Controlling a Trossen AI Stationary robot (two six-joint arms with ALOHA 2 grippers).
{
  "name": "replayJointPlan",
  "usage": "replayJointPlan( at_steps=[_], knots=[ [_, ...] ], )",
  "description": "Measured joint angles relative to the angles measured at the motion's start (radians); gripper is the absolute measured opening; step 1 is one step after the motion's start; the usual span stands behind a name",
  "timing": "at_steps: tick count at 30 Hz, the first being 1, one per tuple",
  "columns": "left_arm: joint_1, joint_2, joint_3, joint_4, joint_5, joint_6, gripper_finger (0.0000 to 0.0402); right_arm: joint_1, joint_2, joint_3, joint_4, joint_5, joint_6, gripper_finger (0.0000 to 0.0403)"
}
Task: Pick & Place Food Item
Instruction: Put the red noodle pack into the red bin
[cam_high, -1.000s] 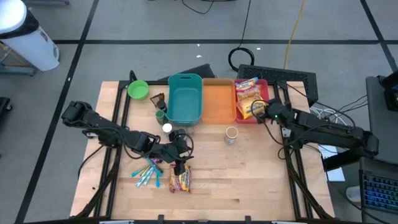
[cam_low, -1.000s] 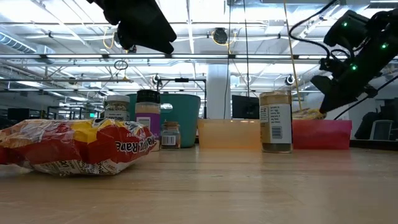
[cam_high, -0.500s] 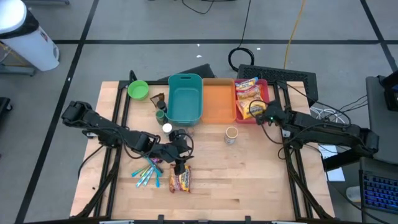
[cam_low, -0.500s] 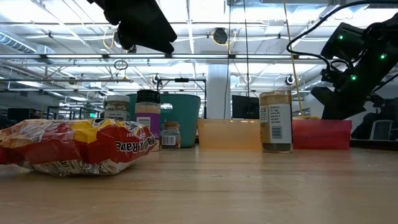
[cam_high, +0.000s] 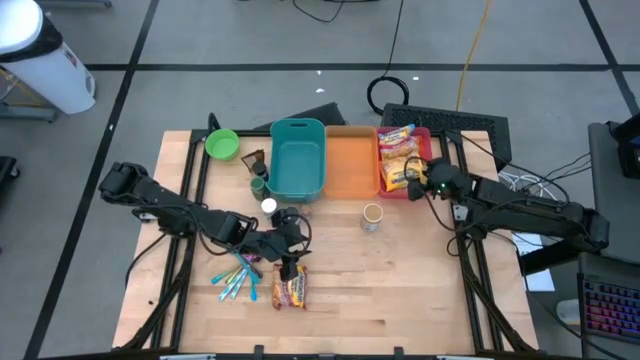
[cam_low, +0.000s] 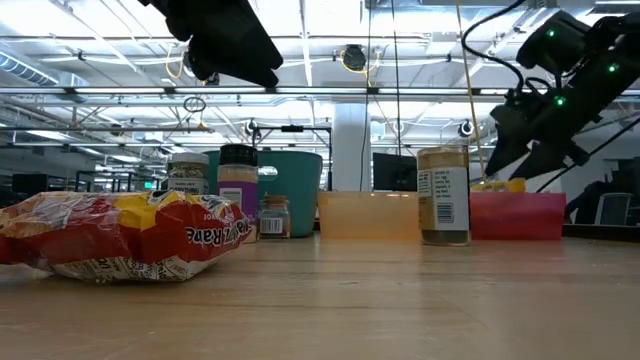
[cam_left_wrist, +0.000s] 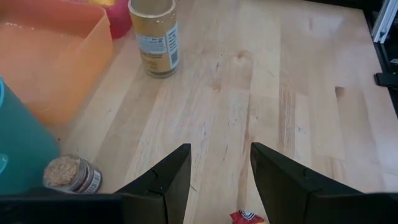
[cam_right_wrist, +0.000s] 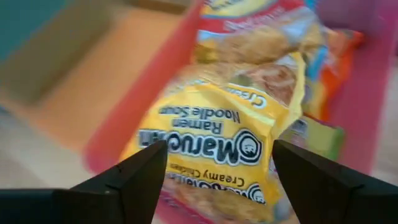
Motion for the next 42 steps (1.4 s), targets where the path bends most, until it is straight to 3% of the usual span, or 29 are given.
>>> replayJointPlan(
  at_steps=[13,20,29,36,42],
  knots=[
    [-0.078,0.005,0.0,-0.057,0.066,-0.029,0.0175,0.009,-0.108,0.016,0.297,-0.323,-0.198,0.0278],
    [-0.17,0.12,0.0,-0.074,0.106,0.04,0.0175,0.081,-0.12,0.016,0.372,-0.461,-0.219,0.0279],
    [-0.2,0.271,0.0,-0.05,0.092,0.065,0.0175,0.182,-0.111,0.016,0.41,-0.458,-0.249,0.0279],
    [-0.165,0.289,0.001,-0.057,0.074,-0.083,0.0175,0.2,-0.104,0.016,0.412,-0.455,-0.255,0.0279],
    [-0.149,0.289,0.001,-0.056,0.082,-0.08,0.0175,0.2,-0.084,0.016,0.412,-0.455,-0.257,0.0279]
  ],
)
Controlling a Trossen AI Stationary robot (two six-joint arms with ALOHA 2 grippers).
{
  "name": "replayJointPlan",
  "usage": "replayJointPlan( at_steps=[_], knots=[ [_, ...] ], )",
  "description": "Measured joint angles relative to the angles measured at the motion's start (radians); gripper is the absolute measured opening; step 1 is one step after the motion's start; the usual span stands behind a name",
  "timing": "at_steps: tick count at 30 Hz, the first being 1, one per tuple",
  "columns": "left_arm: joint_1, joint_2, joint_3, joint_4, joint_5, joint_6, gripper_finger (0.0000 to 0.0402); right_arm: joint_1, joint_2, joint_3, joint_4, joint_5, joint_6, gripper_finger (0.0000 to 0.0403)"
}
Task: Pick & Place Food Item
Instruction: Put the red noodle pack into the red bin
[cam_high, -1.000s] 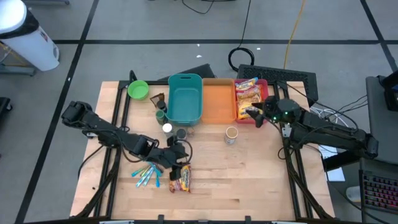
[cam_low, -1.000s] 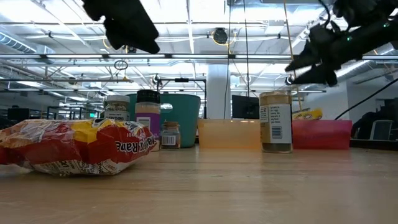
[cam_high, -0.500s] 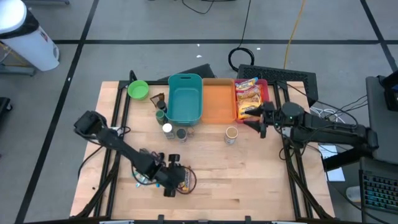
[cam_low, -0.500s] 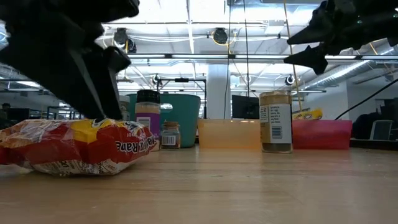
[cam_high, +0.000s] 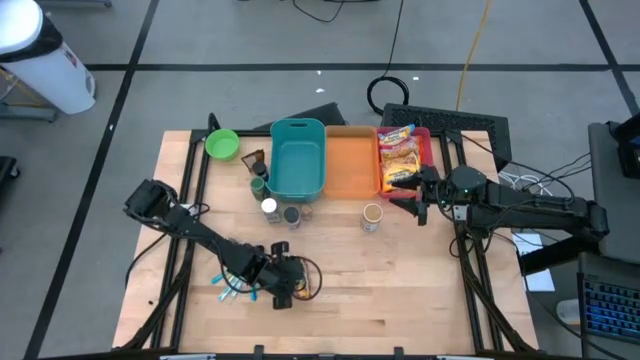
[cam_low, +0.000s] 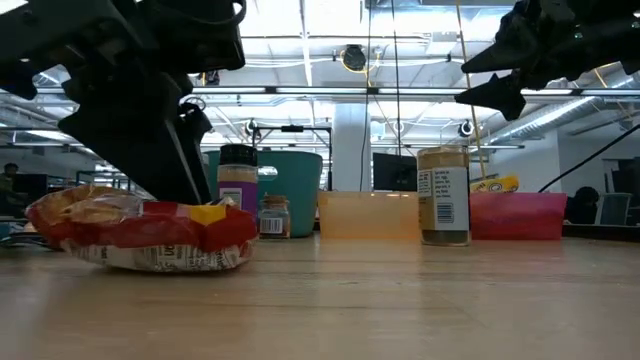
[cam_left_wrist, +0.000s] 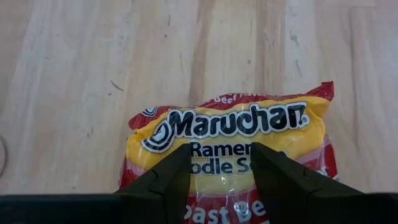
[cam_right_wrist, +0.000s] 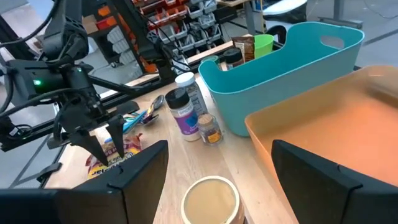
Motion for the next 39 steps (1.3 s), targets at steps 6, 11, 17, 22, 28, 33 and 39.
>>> replayJointPlan(
  at_steps=[6,11,17,22,28,33,39],
  knots=[
    [0.01,-0.007,-0.001,0.035,0.006,0.003,0.0175,0.0,0.024,0.0,0.001,0.0,-0.006,0.0279],
    [0.019,-0.01,-0.001,0.074,0.0,-0.02,0.019,0.0,0.034,0.0,0.005,0.0,-0.008,0.0279],
    [0.043,-0.01,-0.001,0.083,0.055,-0.079,0.025,0.0,0.035,0.0,0.005,0.0,-0.008,0.0279],
    [0.05,-0.01,-0.001,0.075,0.051,0.011,0.0278,0.0,0.035,0.0,0.005,0.0,-0.008,0.0279],
    [0.046,-0.01,-0.001,0.075,-0.003,0.058,0.0282,0.0,0.035,0.0,0.005,0.0,-0.008,0.0278],
    [0.047,-0.01,-0.001,0.065,-0.003,0.05,0.0283,0.0,0.035,0.0,0.005,0.0,-0.008,0.0279],
    [0.044,0.024,0.0,0.065,0.01,0.023,0.0283,0.0,0.034,0.0,0.005,0.0,-0.008,0.0278]
  ],
)
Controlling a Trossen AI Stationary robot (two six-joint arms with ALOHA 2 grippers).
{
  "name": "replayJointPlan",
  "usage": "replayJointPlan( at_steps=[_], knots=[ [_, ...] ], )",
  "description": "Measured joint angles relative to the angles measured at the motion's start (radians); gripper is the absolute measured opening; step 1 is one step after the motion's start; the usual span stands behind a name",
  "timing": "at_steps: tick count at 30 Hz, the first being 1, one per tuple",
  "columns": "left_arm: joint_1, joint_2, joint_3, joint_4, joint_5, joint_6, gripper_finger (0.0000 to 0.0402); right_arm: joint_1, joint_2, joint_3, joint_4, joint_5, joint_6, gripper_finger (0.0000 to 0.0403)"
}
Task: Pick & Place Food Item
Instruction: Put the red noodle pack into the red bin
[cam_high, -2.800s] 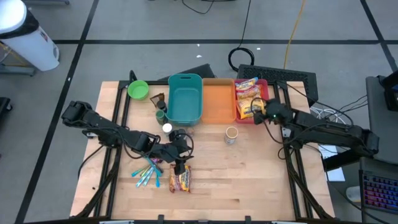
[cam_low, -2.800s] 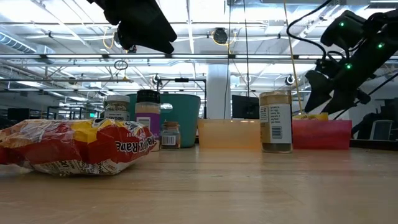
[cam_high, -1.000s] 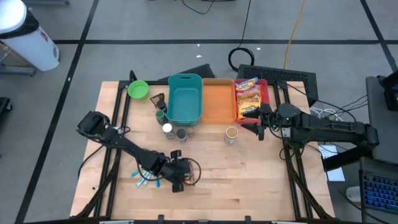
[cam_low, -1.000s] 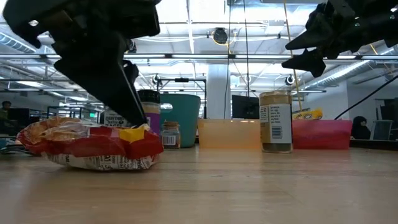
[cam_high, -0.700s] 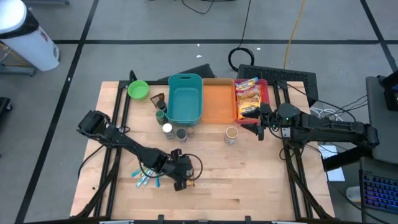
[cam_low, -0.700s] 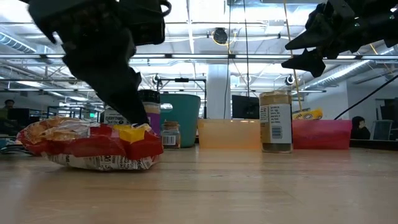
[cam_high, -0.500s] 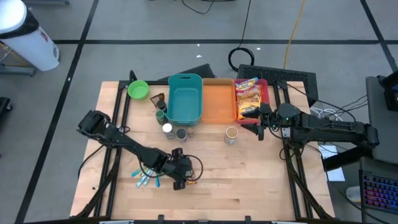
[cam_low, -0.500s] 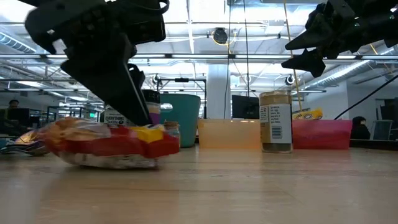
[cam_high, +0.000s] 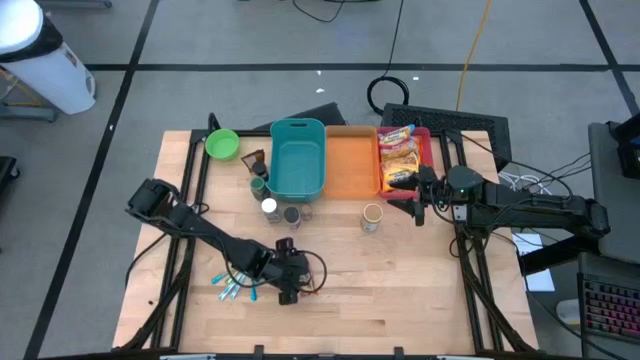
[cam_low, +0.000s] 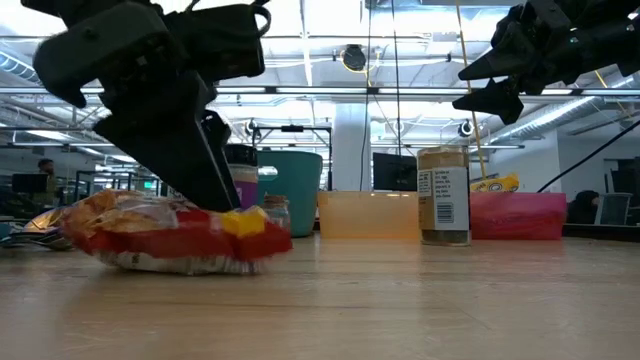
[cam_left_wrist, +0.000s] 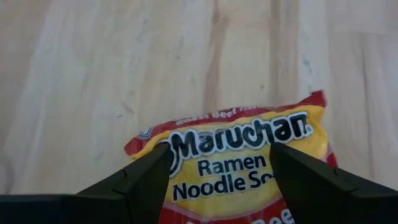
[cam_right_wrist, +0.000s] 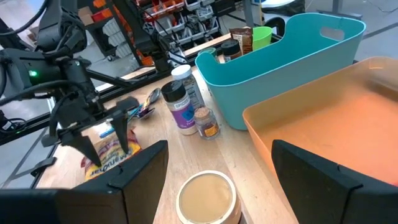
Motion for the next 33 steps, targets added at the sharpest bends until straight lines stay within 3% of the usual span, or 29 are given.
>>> replayJointPlan(
  at_steps=[10,14,27,33],
  knots=[
    [0.003,0.017,0.001,0.01,0.005,-0.023,0.0271,0.0,0.006,-0.001,0.016,0.0,-0.003,0.0278],
    [0.003,0.017,0.001,0.012,0.034,-0.028,0.0222,0.0,0.006,-0.001,0.017,0.0,-0.003,0.0279],
    [0.004,0.005,-0.002,0.015,0.061,-0.042,0.0013,0.0,0.006,-0.001,0.017,0.0,-0.003,0.0279],
    [0.008,-0.076,-0.005,0.06,0.05,-0.018,0.0012,0.0,0.006,-0.001,0.032,0.0,-0.003,0.0279]
  ],
)
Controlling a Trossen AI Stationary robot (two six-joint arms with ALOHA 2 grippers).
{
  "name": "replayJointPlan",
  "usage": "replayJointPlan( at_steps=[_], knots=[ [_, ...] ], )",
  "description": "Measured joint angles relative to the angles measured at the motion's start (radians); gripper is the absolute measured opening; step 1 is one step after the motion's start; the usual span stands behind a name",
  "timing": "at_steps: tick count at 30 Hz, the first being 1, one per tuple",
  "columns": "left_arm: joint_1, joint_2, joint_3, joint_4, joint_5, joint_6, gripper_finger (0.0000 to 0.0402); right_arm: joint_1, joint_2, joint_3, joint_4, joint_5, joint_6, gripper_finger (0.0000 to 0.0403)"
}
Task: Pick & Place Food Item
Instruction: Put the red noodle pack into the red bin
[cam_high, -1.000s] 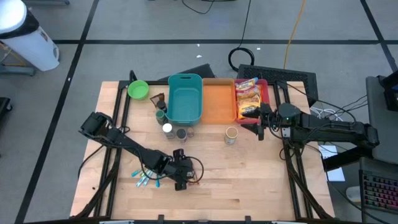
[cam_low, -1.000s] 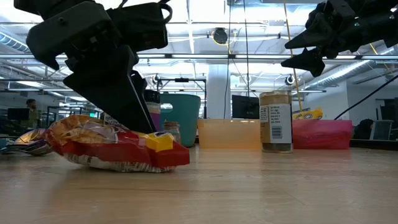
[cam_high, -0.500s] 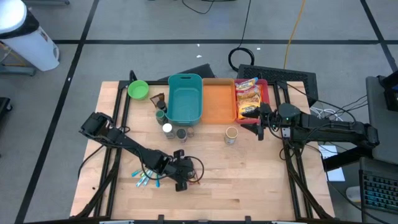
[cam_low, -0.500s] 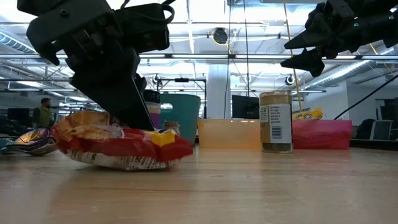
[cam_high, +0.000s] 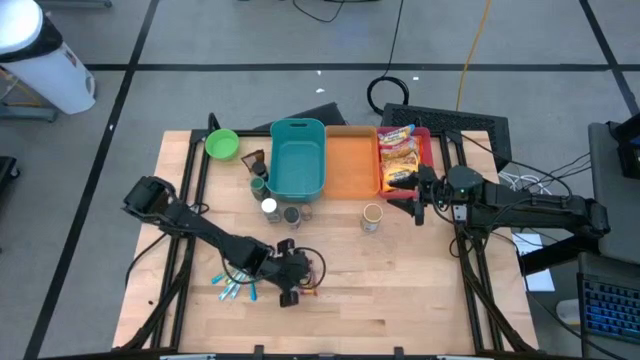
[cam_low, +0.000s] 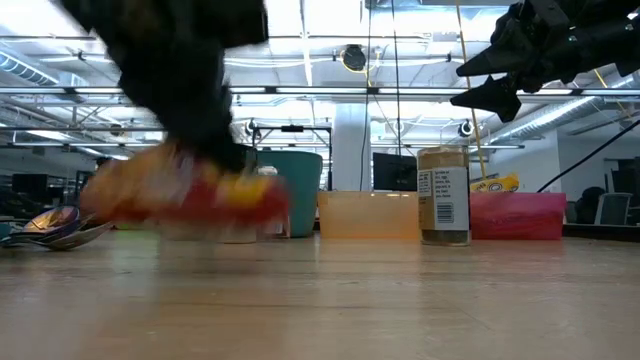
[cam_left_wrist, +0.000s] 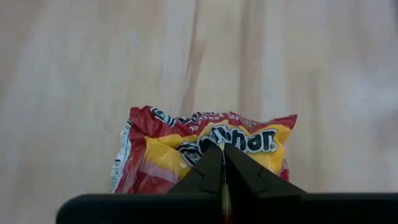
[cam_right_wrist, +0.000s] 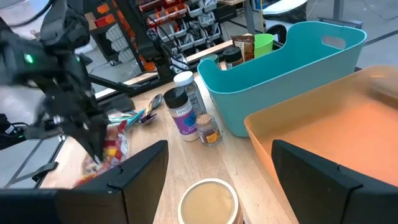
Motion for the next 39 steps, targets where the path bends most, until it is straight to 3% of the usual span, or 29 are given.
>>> replayJointPlan(
  at_steps=[10,15,19,26,32,36,39],
  knots=[
    [0.003,-0.156,0.001,0.165,-0.223,0.289,0.001,0.017,0.002,0.0,0.042,-0.004,0.019,0.0279],
    [0.036,-0.17,0.003,0.358,-0.229,0.542,0.0008,0.101,0.024,-0.048,0.228,-0.007,-0.014,0.0279],
    [0.084,-0.169,0.004,0.419,-0.229,0.677,0.0007,0.159,0.063,-0.073,0.36,0.002,-0.037,0.0279],
    [0.164,-0.168,0.064,0.377,-0.208,0.691,0.0008,0.224,0.2,-0.075,0.467,0.022,-0.105,0.0279],
    [0.195,-0.166,0.091,0.366,-0.184,0.69,0.0009,0.306,0.335,-0.075,0.677,0.03,-0.27,0.0279],
    [0.203,-0.154,0.091,0.365,-0.178,0.712,0.0004,0.338,0.413,-0.071,0.779,0.155,-0.193,0.0279],
    [0.205,-0.146,0.091,0.341,-0.144,0.746,0.001,0.34,0.469,-0.046,0.777,0.173,-0.169,0.0279]
  ],
)
